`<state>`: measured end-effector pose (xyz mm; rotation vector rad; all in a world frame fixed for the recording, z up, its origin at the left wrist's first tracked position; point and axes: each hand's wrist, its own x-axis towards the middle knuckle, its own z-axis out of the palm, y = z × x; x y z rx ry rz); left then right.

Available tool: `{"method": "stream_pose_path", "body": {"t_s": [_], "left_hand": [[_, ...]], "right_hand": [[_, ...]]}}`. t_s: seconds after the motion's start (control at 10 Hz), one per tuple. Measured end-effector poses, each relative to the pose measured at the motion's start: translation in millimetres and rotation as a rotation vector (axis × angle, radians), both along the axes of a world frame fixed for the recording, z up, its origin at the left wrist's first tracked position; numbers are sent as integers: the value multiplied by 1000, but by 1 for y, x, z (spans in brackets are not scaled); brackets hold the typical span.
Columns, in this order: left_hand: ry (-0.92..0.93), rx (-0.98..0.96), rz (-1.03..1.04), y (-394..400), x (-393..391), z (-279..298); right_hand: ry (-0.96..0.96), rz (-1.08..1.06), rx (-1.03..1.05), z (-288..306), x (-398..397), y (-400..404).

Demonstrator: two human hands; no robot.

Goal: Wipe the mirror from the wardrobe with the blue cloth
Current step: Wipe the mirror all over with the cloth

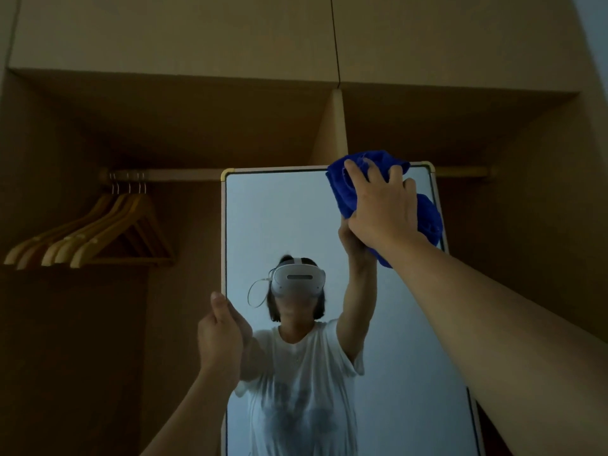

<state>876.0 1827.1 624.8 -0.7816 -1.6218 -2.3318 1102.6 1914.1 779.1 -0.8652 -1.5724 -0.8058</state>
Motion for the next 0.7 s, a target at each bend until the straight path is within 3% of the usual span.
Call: {"method": "stream_pose_path", "body": {"t_s": [0.2,0.3,0.7], "left_hand": [[-8,11,40,6,-3,-1],[10,21,44,4,-6,-2],[20,32,70,4,1,0]], "right_hand": [[60,8,-6,1,8,9],[177,-30,-117,0,32,22],[259,23,-145,-32,46,33]]}}
